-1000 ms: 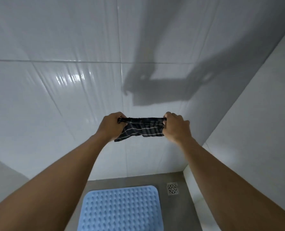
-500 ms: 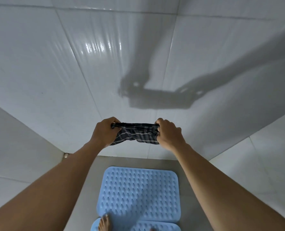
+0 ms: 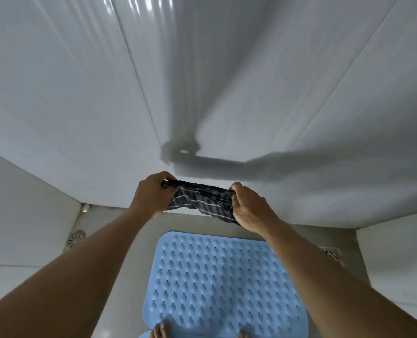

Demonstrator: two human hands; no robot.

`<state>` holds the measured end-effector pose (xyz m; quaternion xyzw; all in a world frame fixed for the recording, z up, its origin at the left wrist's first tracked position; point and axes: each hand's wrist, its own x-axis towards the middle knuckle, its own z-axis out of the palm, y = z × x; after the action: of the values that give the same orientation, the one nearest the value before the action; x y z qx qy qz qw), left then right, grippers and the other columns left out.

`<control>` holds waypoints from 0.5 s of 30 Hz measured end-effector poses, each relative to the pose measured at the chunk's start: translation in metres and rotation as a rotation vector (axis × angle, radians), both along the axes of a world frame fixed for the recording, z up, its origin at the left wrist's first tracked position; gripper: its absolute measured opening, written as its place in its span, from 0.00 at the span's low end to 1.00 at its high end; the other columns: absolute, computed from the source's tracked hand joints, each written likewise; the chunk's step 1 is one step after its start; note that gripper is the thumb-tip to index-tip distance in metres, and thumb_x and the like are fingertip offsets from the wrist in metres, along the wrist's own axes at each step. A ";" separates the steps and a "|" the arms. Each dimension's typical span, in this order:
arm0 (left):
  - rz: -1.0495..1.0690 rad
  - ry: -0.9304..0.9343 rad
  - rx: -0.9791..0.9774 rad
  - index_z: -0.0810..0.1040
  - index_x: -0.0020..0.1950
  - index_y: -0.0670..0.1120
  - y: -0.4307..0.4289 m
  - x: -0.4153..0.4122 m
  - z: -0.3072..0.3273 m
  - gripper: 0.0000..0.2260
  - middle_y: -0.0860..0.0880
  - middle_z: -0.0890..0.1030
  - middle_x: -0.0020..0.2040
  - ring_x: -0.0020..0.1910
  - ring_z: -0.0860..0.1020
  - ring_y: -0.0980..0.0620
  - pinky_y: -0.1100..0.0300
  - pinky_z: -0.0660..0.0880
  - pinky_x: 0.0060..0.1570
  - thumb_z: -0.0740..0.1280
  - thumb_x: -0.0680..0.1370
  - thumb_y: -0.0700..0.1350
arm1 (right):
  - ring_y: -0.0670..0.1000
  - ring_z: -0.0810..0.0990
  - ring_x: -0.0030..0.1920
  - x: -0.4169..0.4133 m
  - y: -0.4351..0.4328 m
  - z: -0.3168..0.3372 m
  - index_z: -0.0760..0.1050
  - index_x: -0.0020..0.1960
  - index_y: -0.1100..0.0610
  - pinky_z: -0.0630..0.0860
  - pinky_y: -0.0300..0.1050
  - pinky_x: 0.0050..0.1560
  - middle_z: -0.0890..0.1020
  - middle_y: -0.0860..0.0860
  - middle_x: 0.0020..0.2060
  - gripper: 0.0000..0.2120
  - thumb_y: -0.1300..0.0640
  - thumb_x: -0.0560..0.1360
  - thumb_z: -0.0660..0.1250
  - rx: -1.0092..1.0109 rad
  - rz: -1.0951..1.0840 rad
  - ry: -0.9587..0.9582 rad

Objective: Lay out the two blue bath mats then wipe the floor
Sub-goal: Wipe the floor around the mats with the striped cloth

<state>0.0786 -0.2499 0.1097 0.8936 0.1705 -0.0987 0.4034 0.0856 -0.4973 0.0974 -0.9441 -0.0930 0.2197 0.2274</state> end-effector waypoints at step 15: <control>0.052 0.261 0.080 0.83 0.50 0.44 0.069 0.015 -0.382 0.04 0.45 0.79 0.40 0.37 0.75 0.48 0.62 0.70 0.34 0.71 0.77 0.38 | 0.53 0.79 0.48 0.033 0.054 -0.379 0.74 0.57 0.53 0.74 0.48 0.46 0.79 0.53 0.49 0.09 0.57 0.78 0.62 0.207 0.062 0.149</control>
<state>0.0941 -0.1804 -0.2722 0.8839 0.2483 -0.1965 0.3441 0.1190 -0.4434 -0.2814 -0.8935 -0.1271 0.2851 0.3229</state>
